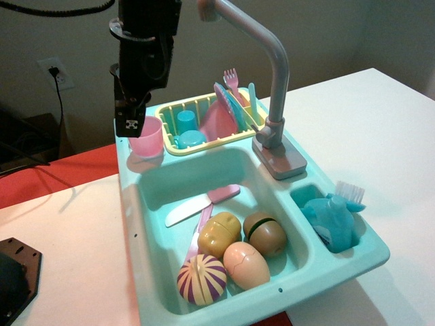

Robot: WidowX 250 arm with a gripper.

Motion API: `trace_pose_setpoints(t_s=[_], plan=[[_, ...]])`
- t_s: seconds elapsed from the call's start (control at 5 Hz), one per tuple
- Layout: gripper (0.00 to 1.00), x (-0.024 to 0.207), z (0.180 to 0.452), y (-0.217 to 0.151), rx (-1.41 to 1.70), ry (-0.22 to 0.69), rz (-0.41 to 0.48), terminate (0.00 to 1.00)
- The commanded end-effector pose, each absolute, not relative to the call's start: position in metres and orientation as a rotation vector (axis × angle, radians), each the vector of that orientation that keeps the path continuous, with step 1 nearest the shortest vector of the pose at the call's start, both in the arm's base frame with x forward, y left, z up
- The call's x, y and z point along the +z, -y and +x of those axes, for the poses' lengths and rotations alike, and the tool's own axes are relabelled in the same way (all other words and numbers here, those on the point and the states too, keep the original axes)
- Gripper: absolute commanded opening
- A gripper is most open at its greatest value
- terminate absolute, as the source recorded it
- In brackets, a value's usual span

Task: Put cup from counter to sink

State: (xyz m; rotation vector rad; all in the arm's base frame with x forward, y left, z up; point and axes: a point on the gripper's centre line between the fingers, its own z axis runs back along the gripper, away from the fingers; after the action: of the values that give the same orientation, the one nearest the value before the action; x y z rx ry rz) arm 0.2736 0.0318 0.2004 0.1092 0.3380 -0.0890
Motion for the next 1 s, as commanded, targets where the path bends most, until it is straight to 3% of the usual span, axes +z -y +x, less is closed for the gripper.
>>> trace_pose_setpoints(t_s=[0.0, 0.4, 0.8], plan=[[1.0, 0.2, 0.274, -0.032, -0.089, -0.338, 0.109, 0.0], [1.0, 0.176, 0.286, -0.062, -0.033, -0.367, 0.133, 0.0], [1.0, 0.154, 0.279, -0.065, -0.035, -0.416, 0.115, 0.0]])
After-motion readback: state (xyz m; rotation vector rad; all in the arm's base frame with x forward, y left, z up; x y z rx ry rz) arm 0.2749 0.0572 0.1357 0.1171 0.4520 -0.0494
